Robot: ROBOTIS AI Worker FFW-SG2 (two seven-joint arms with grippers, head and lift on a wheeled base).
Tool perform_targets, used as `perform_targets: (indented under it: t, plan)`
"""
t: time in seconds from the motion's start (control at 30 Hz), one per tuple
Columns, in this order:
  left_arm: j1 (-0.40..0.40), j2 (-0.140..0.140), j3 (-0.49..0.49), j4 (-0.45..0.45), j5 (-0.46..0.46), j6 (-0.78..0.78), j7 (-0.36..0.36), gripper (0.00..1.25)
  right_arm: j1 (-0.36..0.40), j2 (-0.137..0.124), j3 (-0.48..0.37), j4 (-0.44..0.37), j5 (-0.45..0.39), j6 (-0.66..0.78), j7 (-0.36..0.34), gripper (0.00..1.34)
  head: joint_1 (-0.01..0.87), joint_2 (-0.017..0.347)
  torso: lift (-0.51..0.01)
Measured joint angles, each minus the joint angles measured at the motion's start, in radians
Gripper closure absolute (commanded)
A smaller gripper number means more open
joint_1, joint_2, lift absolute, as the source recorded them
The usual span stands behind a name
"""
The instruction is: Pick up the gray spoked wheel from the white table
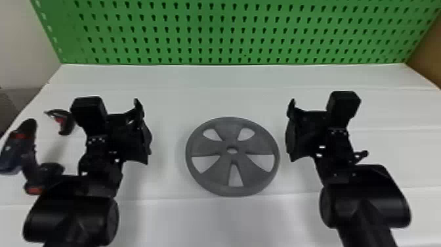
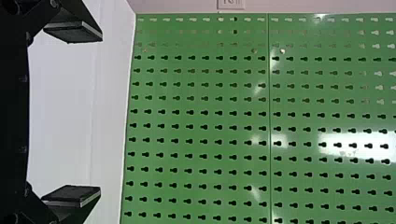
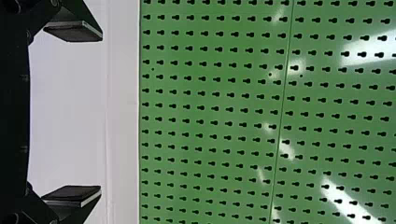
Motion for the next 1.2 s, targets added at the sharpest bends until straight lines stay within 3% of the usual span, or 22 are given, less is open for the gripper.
perform_targets:
  t: [1.2]
  plan:
    - [0.0,0.0,0.001,0.0,0.004,0.002,0.0,0.13,-0.01,0.0,0.005,-0.003,-0.007,0.043,0.0,0.14,0.765,0.002,-0.096]
